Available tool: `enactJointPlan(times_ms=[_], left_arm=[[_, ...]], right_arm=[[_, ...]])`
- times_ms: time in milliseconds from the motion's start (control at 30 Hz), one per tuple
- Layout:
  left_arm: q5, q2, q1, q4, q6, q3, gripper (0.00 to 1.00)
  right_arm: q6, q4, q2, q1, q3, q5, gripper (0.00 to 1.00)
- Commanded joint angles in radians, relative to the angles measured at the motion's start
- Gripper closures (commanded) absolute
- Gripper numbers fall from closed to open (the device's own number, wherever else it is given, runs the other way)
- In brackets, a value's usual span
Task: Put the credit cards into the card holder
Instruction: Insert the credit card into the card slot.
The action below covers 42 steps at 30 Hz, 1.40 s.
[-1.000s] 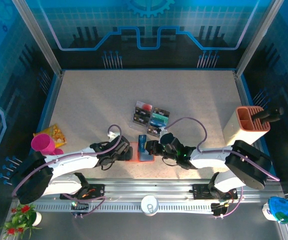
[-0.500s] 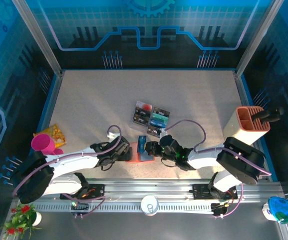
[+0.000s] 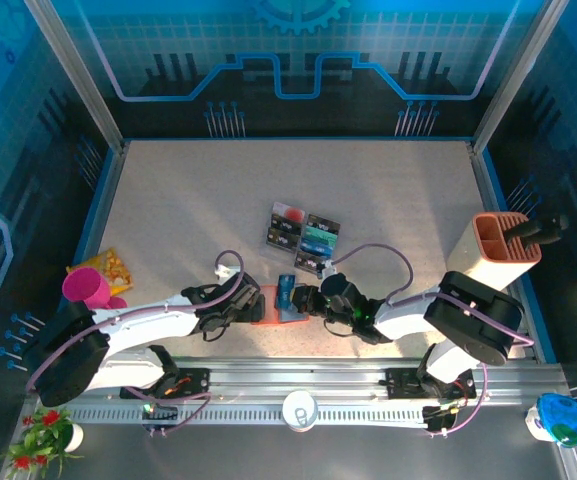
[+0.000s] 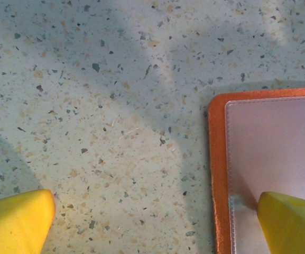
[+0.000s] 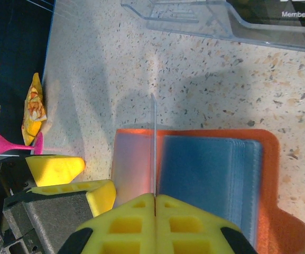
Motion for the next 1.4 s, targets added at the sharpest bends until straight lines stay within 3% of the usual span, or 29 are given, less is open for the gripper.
enactJointPlan(times_ms=[0,533,1367], left_arm=[[0.006,0.016,0.004,0.006,-0.005,-0.012,0.01],[0.004,0.022,0.003,0.009,0.001,-0.012,0.01],[0.002,0.034,0.004,0.02,0.006,-0.013,0.01]], right_arm=[[0.014,0.042,0.026,0.01,-0.012,-0.007,1.0],[0.038,0.029,0.069,0.0,0.003,-0.082,1.0],[0.025,-0.158,0.055,-0.004,0.07,-0.168,1.0]])
